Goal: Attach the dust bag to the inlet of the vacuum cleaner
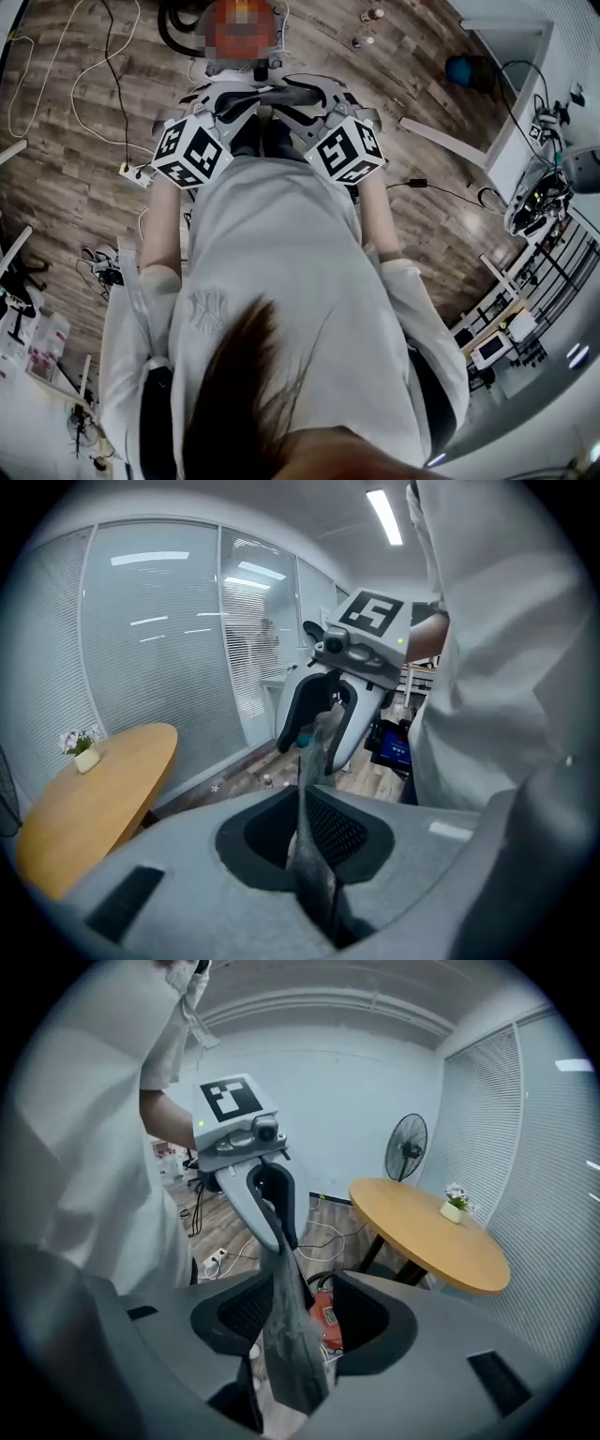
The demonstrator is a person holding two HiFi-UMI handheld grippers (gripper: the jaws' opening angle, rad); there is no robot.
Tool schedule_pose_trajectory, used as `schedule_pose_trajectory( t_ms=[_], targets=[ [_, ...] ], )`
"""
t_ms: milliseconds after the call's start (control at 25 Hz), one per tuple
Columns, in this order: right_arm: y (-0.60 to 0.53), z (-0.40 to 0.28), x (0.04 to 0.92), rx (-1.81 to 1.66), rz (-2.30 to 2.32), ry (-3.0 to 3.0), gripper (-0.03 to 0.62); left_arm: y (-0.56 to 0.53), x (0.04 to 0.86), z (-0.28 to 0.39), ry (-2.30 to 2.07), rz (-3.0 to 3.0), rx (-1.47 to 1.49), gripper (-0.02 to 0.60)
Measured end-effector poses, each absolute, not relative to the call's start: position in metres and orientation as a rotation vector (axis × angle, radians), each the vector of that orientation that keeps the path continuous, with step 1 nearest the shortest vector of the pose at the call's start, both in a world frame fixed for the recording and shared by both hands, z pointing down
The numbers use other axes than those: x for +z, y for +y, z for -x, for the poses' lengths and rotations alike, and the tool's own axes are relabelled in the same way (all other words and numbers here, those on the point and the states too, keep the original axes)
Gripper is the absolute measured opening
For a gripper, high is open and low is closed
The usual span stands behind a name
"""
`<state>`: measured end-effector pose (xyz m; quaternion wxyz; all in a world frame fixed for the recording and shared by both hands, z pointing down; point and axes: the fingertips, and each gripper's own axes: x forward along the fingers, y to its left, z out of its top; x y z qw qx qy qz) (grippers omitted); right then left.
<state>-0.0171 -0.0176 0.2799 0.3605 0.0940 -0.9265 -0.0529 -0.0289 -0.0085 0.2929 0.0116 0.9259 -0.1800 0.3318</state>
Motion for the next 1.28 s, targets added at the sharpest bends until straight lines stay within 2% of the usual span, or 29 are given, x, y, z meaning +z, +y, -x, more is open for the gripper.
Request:
schedule_pose_trajectory(
  t_ms=[80,240,360,640,1280],
  targets=[
    [-0.016,0.020,0.289,-0.164,-0.187,-2.352,0.191,-0.007,0.294,0.027,-0.530,-2.893,1.038,0.040],
    [-0.010,0.015,0.301,-0.249,-0.110,-2.268,0.075,-0.004,0.297,0.019,-0.474,-2.905,1.086,0.040],
    [-0.007,0.009,0.306,-0.289,-0.075,-2.230,0.038,-0.007,0.303,0.014,-0.475,-2.902,1.146,0.049],
    [-0.004,0.001,0.328,-0.337,-0.026,-2.152,0.031,-0.005,0.334,0.016,-0.522,-2.835,1.353,0.066],
    [-0.012,-0.001,0.434,-0.242,0.156,-2.133,0.031,-0.008,0.440,0.014,-0.593,-2.650,1.365,0.046]
  ],
)
